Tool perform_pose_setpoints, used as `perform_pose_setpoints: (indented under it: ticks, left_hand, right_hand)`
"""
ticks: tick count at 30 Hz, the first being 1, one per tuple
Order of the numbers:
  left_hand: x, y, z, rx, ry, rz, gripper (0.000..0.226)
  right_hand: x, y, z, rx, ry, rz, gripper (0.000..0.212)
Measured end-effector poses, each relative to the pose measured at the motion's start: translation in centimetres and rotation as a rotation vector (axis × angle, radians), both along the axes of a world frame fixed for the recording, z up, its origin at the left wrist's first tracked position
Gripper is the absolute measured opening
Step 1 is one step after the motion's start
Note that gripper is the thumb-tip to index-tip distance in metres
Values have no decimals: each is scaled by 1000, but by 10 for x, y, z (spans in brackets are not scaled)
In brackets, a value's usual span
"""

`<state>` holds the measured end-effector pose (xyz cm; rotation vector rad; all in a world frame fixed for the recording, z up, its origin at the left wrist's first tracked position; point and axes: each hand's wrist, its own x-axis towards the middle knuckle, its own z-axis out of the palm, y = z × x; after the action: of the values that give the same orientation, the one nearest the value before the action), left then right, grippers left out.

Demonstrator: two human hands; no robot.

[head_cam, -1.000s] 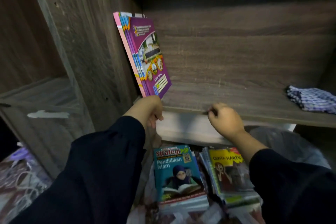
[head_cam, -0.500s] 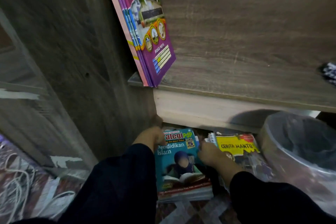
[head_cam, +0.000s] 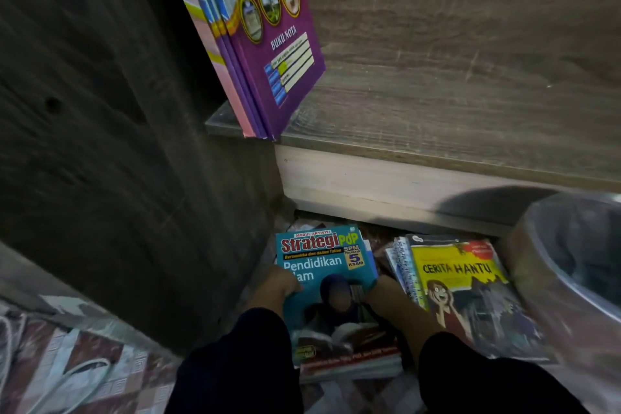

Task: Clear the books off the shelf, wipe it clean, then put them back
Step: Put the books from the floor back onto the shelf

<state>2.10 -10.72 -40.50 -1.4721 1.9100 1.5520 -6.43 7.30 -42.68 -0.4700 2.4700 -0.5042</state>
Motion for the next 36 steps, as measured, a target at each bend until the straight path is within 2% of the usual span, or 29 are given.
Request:
perform_pose_setpoints:
  ticks: [3,9,14,18,21,26,28,30,32,34,36]
  left_hand:
    - [5,2,1,99,12,42,42]
    - [4,3,-4,-40,-1,119,47]
    - [5,6,-3,51,-25,104,43]
    - [-1,2,-3,52,-9,100,50]
    - [-2,5,2,190,68,159,41]
    - [2,13,22,333,210,96,26]
    - [2,15,39,377,299,134,28]
    - [2,13,55,360,412,181,43]
    - [6,14,74,331,515,172,55]
    - [12,14,86,309,595,189,62]
    - [17,11,93,300,658,214,65]
  right_hand:
    - [1,-2,0,23,20,-42,30]
    - [4,-7,9,75,73,-77,29]
    - [6,-7,9,78,28,-106,28]
    - [6,-5,13,44,-7,-121,30]
    - [7,-5,14,-22,-69,-112,33]
    - [11,-2,18,-82,-138,-167,36]
    - [15,-4,27,-220,-164,-249,34]
    - [15,-5,34,-487,-261,-410,18]
    - [15,-8,45,-646,-294,-536,26]
    - [16,-8,58,-753,-233,-606,32]
    - [19,-9,71,-873,-115,-620,29]
